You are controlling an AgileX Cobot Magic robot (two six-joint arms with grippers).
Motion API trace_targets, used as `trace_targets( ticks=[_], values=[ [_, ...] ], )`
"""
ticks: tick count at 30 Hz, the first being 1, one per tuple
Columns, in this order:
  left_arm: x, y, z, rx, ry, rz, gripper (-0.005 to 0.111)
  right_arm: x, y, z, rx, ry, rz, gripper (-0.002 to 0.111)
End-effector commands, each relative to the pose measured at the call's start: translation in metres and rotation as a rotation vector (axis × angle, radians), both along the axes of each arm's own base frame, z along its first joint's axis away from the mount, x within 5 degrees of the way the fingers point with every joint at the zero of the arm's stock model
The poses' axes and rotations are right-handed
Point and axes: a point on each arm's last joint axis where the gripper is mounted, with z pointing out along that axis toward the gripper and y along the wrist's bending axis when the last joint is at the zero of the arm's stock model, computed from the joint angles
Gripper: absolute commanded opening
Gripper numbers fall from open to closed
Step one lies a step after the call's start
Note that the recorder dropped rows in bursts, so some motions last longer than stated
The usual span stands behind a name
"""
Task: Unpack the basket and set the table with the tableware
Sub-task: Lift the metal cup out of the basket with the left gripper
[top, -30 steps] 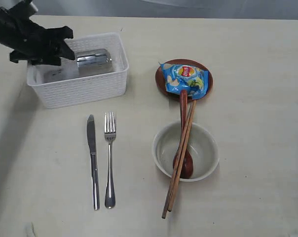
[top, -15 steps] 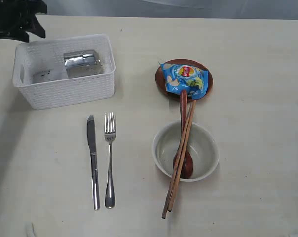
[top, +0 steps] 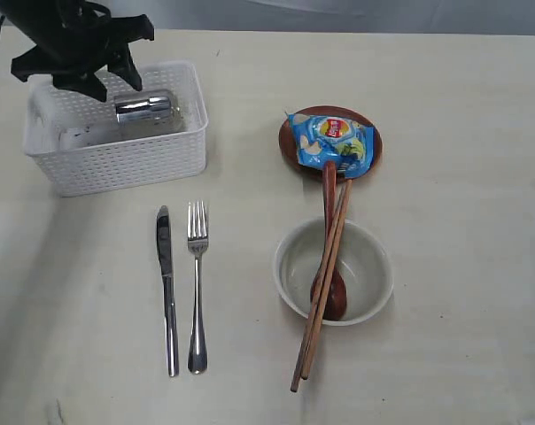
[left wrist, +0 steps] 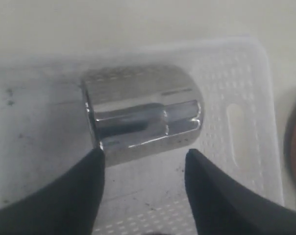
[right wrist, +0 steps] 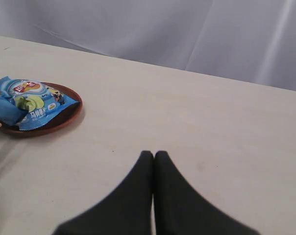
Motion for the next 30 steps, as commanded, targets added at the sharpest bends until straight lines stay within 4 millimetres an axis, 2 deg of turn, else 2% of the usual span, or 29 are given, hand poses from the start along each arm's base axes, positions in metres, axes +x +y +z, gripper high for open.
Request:
trace_targets(
  ticks=[1, 7, 12, 17, 22, 26, 30],
  values=[
    [0.001, 0.003, 0.001, 0.034, 0.001, 0.056, 0.06, 0.0, 0.0, 0.0, 0.001, -0.007, -0.003, 0.0],
    [0.005, -0.004, -0.014, -0.02, 0.029, 0.078, 0.061, 0.0, 0.0, 0.0, 0.001, -0.007, -0.003, 0.0],
    [0.011, -0.01, -0.034, -0.003, 0.031, 0.074, 0.061, 0.0, 0.0, 0.0, 0.001, -0.007, -0.003, 0.0],
    [0.016, -0.009, -0.035, 0.008, -0.018, 0.081, 0.061, 0.0, 0.0, 0.0, 0.001, -0.007, -0.003, 0.0],
    [0.018, -0.014, -0.057, -0.029, 0.039, 0.093, 0.061, 0.0, 0.0, 0.0, 0.001, -0.007, -0.003, 0.0],
    [0.02, -0.018, -0.055, -0.083, 0.02, 0.082, 0.06, 0.0, 0.0, 0.0, 0.001, -0.007, -0.003, 0.0],
    [0.022, -0.026, -0.051, -0.175, 0.001, 0.074, 0.05, 0.0, 0.0, 0.0, 0.001, -0.007, -0.003, 0.0]
  ],
)
